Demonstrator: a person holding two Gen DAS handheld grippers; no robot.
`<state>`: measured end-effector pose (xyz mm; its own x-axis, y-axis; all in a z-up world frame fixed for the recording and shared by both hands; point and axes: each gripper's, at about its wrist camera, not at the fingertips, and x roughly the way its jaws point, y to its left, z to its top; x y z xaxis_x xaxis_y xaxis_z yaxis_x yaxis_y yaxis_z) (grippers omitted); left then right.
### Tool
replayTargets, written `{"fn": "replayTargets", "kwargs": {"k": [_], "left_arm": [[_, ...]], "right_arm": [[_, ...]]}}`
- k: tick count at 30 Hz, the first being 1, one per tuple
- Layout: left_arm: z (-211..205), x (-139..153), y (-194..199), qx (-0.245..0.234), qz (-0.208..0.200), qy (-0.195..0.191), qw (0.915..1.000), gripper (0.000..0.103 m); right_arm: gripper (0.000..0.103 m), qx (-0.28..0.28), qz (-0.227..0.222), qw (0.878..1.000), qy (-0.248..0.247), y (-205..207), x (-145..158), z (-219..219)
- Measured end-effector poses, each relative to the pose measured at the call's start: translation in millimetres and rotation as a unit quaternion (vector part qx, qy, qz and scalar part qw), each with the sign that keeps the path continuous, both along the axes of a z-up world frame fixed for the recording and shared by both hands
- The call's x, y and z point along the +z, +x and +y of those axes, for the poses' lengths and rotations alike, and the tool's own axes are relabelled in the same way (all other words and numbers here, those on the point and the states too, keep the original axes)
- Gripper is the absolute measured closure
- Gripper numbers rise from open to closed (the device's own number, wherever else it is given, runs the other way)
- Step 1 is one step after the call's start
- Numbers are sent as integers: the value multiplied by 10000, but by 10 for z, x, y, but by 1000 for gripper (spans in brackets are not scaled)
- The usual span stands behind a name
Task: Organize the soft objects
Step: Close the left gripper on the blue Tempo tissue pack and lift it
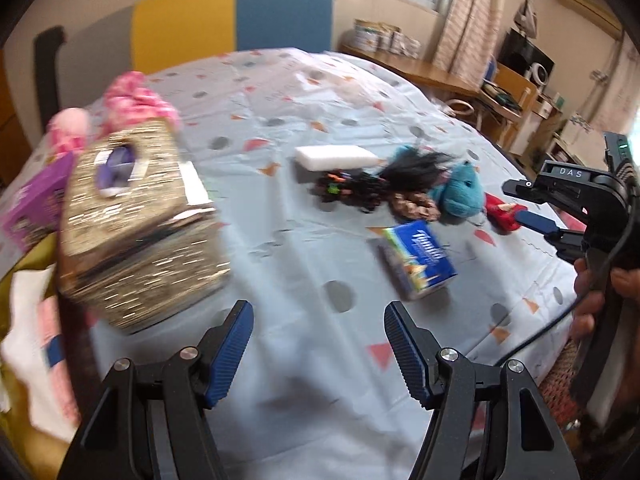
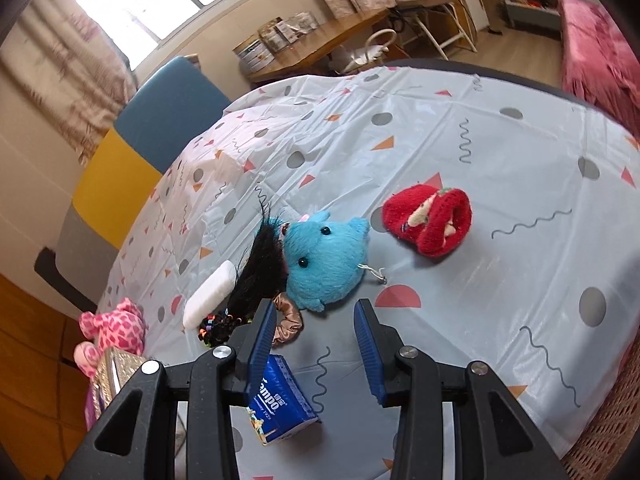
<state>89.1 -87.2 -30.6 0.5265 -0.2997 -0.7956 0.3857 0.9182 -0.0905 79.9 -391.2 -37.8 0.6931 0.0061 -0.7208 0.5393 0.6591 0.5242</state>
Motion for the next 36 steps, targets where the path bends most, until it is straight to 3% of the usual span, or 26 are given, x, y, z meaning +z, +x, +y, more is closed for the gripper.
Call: {"fn": "replayTargets", "kwargs": {"k": [4, 7, 9, 17, 20, 21, 27, 36], "left_arm": [[-372, -108, 165, -303, 235, -38, 9993, 34], [-644, -181, 273, -477, 409, -58, 9980, 24], [-804, -234, 344, -553, 527, -94, 9970, 23], [-1261, -495, 606, -488, 991, -109, 9938, 19], [-1370, -618, 701, -422, 1130, -33, 9927, 32], [-1394, -662, 720, -426, 1131, -15, 9927, 43], [-1250, -704, 565, -779, 637, 229, 9947, 43], [-420, -691, 241, -476, 443, 213, 9977, 45]], "right_arm": [[63, -1, -31, 9999, 125, 4, -17, -32], [63, 38, -51, 9998, 186, 12, -31, -27], [63, 45, -61, 9997, 215, 10, -37, -31], [62, 101, -78, 9991, 412, 32, -83, -54], [62, 147, -69, 9990, 418, 47, -86, -41], [62, 159, -55, 9991, 392, 52, -87, -37], [62, 285, -9, 9989, 374, 85, -100, -4], [62, 892, 326, 9948, 380, 240, -194, 197]]}}
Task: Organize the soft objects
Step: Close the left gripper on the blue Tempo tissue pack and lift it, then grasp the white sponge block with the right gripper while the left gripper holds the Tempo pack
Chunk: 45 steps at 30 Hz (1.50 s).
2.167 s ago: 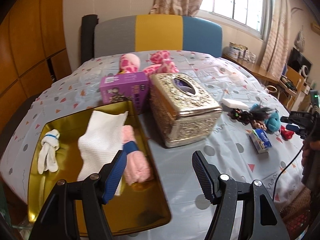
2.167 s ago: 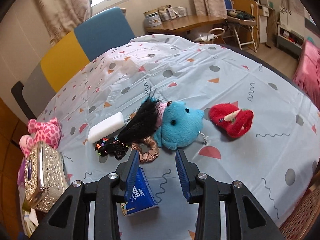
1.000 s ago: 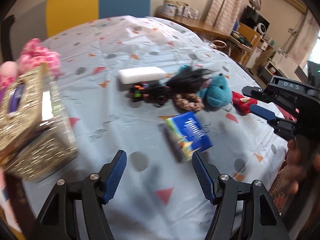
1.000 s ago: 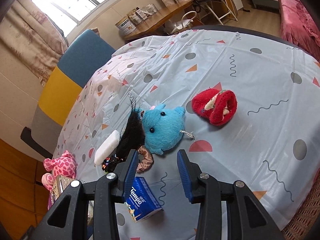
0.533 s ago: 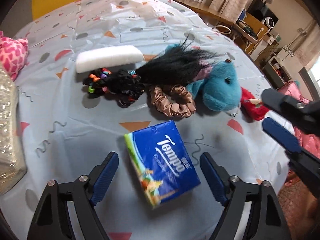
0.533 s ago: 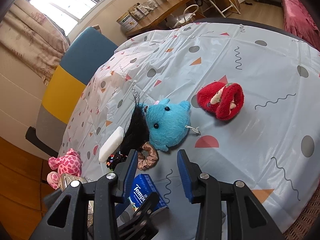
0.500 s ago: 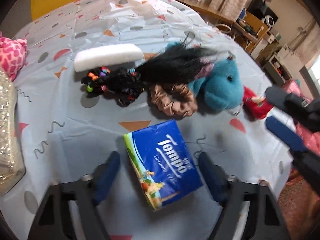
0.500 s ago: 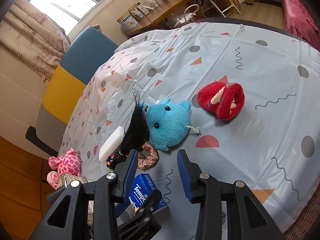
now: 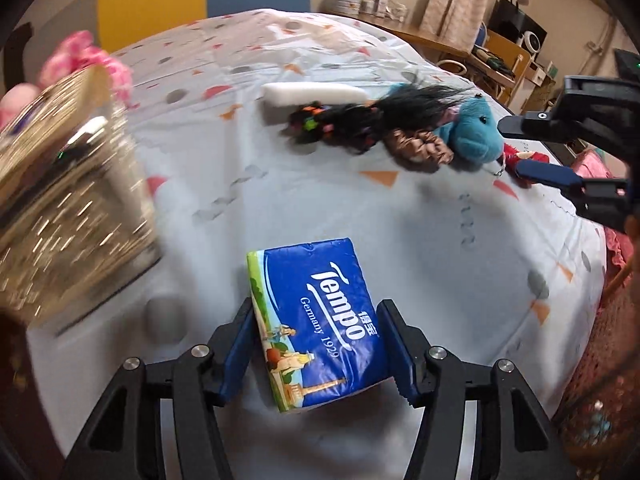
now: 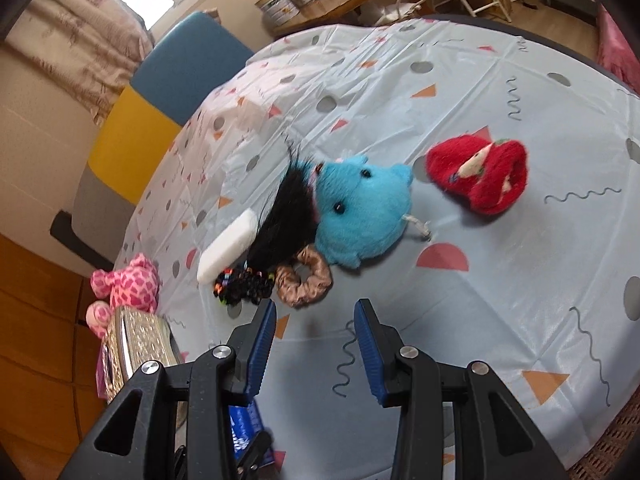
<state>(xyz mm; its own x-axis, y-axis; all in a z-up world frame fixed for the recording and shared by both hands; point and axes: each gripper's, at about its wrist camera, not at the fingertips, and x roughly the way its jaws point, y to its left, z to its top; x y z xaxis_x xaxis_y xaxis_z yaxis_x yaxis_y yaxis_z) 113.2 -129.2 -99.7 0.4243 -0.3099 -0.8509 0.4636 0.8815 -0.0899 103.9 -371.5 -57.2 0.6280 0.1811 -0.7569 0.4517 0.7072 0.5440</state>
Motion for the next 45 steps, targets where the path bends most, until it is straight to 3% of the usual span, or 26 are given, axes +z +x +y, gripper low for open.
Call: {"fn": "replayTargets", "kwargs": {"k": [2, 7, 12, 17, 23, 32, 35, 38, 42, 45], "left_arm": [[124, -19, -72, 73, -34, -33, 10000, 50], [311, -33, -219, 107, -205, -126, 9997, 50], [371, -45, -261, 63, -329, -176, 9993, 50], [384, -24, -289, 19, -424, -228, 9988, 50], [413, 4, -288, 29, -421, -366, 9984, 50], [469, 8, -320, 7, -484, -543, 9973, 49], [491, 6, -333, 4, -489, -601, 9970, 49], [509, 8, -325, -2, -472, -655, 9967, 49], [548, 19, -318, 9, -413, -759, 9963, 49], [592, 28, -330, 24, -408, -814, 9958, 49]], "right_arm": [[62, 119, 61, 9999, -95, 27, -4, 64], [62, 858, 178, 9960, -169, 174, -5, 349], [62, 1307, 0, 9914, -62, 474, 137, 599], [46, 1298, -64, 9914, 163, 964, 214, 652], [46, 1081, 644, 9908, 498, 1528, -108, 631], [46, 899, 1055, 9901, 214, 2122, -291, 634], [35, 958, 1049, 9899, 11, 2321, -280, 716], [33, 1127, 1100, 9869, -363, 2500, -239, 854], [33, 1326, 1033, 9835, -665, 2532, -164, 967], [33, 1151, 992, 9863, -644, 2399, -101, 922]]}}
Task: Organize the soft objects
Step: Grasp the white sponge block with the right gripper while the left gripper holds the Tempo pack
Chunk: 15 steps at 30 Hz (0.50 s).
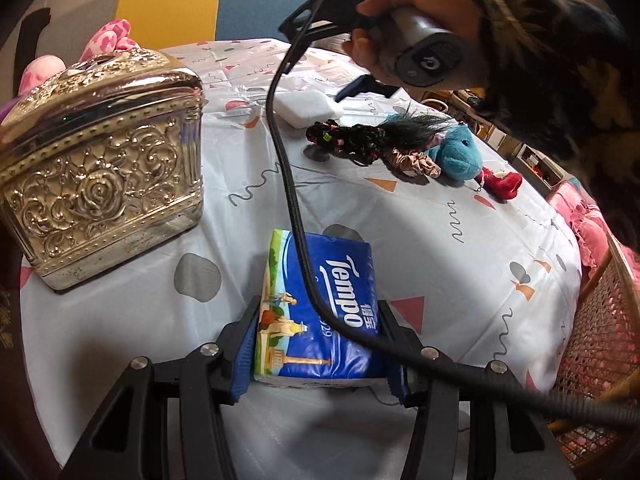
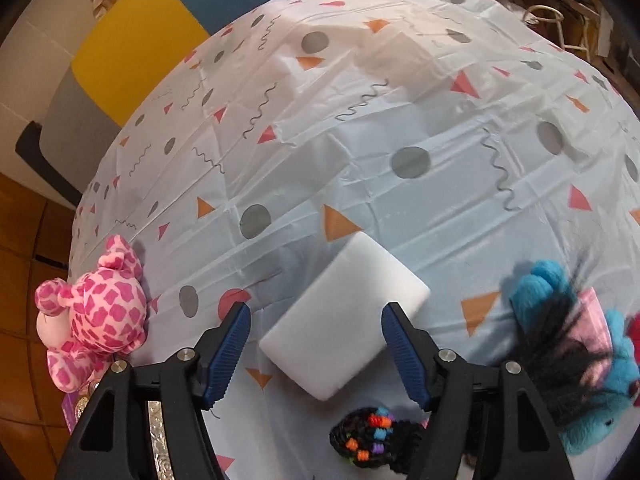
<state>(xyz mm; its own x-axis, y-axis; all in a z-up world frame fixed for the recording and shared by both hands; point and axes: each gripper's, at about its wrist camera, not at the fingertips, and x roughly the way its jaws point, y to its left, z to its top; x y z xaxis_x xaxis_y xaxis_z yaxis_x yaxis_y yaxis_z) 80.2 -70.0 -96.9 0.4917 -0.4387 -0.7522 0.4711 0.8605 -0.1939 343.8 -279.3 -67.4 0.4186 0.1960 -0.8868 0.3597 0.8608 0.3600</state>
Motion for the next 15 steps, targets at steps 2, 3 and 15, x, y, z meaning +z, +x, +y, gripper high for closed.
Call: {"fn": "replayTargets", "kwargs": {"k": [2, 3, 15], "left_arm": [[5, 0, -9, 7, -11, -11, 10000, 49], [9, 0, -11, 9, -12, -22, 10000, 49], [18, 6, -27, 29, -13, -81, 10000, 49]], "right_arm": [[33, -100, -11, 9999, -31, -104, 19, -44], [33, -162, 2, 9999, -28, -136, 15, -56], [33, -297, 263, 9991, -157, 262, -281, 185]]}}
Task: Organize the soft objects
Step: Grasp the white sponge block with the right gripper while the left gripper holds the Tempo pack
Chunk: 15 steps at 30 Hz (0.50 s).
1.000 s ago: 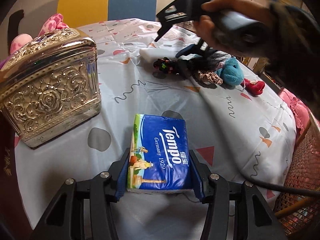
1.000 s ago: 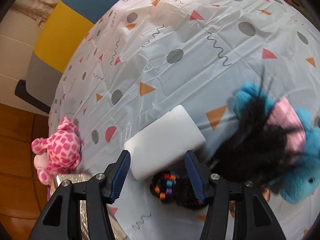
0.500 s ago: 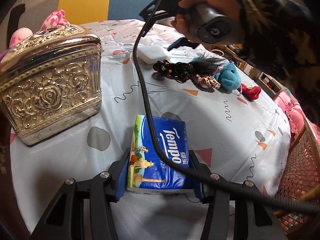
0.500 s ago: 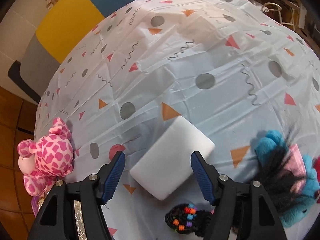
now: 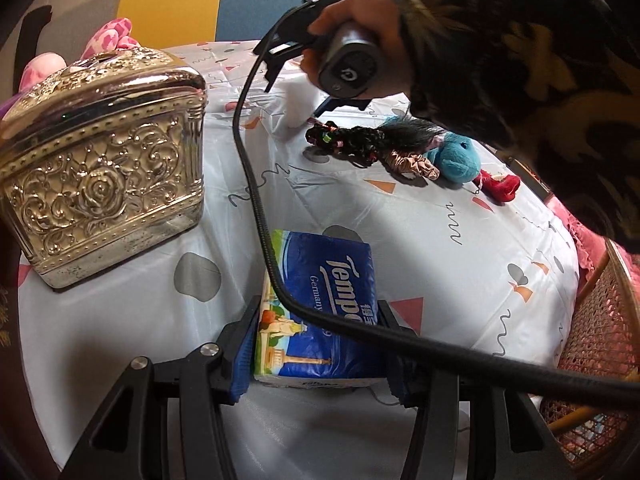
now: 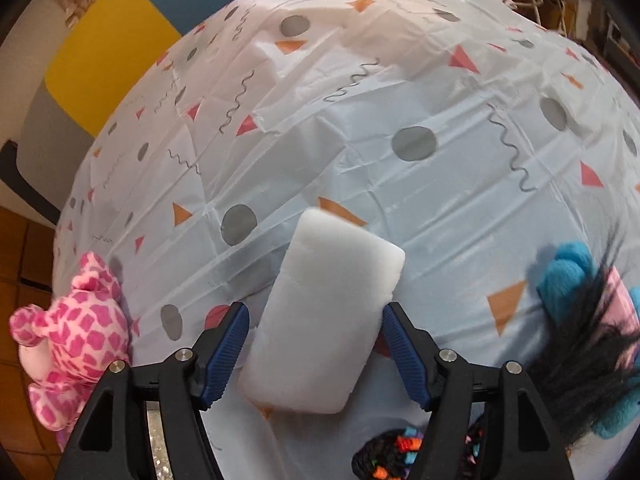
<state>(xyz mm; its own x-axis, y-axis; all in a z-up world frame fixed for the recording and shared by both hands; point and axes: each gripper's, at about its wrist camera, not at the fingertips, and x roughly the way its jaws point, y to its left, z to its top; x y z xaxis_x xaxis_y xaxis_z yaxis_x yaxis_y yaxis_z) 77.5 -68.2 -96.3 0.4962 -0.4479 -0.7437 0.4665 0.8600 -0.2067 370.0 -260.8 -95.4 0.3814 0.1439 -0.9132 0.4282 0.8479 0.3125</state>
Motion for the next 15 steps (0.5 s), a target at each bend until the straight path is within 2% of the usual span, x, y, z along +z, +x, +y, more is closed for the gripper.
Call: {"fn": "replayTargets", "kwargs": {"k": [3, 4, 5, 6, 7, 8, 11, 13, 15], "left_arm": [[1, -2, -2, 1, -6, -3, 10000, 49], [-2, -2, -4, 2, -10, 3, 10000, 49], [-6, -2, -2, -2, -11, 8, 10000, 49], [-7, -2, -2, -5, -11, 11, 10000, 49], [-5, -4, 1, -5, -9, 9, 10000, 49], [-6, -5, 2, -1, -10, 8, 10000, 49], [-18, -10, 3, -2, -32, 36, 10000, 49], [-26, -17, 8, 2, -43, 52, 10000, 49], [-41, -24, 11, 8, -63, 94, 9999, 49]], "right_arm": [[32, 255, 98, 9993, -266, 74, -42, 75], [37, 369, 121, 9984, -408, 81, -35, 108], [58, 523, 139, 9967, -611, 67, -20, 149], [71, 638, 158, 9952, -728, 45, -14, 171], [82, 714, 174, 9944, -757, 22, -17, 180], [84, 840, 147, 9940, -686, -23, -13, 173], [84, 1292, -7, 9904, -497, -204, 35, 169], [82, 1651, -22, 9862, 63, -280, 27, 165], [65, 1763, 15, 9840, 274, -319, 52, 179]]}}
